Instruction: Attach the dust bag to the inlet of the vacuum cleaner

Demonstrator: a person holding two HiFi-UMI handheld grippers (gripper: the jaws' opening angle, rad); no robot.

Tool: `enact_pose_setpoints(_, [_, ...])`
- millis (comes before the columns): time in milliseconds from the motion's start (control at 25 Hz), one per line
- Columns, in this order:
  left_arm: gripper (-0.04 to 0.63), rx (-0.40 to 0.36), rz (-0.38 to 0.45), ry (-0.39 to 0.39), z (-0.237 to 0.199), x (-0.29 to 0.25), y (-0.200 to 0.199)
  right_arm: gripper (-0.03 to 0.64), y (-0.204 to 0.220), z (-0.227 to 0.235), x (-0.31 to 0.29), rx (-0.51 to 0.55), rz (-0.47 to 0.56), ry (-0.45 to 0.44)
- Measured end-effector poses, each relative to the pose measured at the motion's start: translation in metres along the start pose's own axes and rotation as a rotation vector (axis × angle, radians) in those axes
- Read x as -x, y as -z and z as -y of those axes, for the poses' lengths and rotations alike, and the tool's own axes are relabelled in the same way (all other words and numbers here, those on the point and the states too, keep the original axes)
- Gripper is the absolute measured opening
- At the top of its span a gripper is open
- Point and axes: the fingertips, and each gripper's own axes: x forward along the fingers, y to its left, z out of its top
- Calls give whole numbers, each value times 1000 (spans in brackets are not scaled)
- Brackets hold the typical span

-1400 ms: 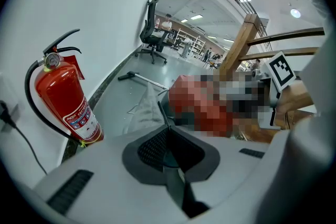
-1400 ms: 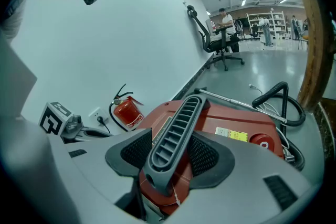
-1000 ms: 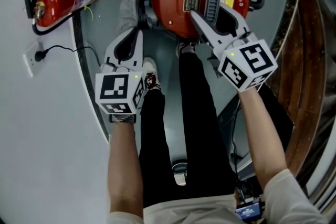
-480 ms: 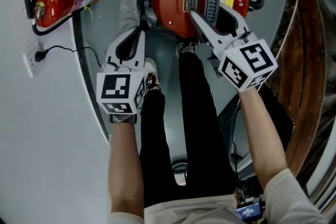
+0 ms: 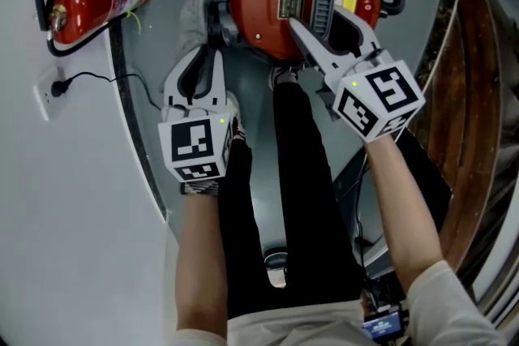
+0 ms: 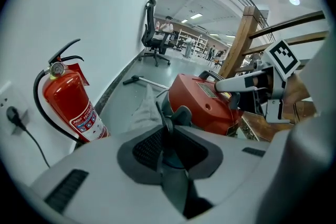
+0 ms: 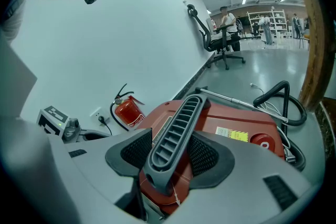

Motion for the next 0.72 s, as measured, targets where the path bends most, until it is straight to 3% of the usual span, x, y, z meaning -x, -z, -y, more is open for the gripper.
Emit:
enact_pose_setpoints(240, [23, 34, -8, -61, -4, 0, 2, 211, 0, 0, 0, 1, 3, 2])
enact_pose_setpoints(560, [18, 389, 49, 17, -11, 3, 1, 211, 0, 0, 0, 5, 6, 6])
enact_pose_setpoints(640, [18, 386, 51, 40, -10, 2, 1, 210, 0, 0, 0, 7, 7, 7])
enact_pose_setpoints(720, [18, 319, 40, 65, -7, 2, 0, 210, 0, 0, 0, 8, 9, 10])
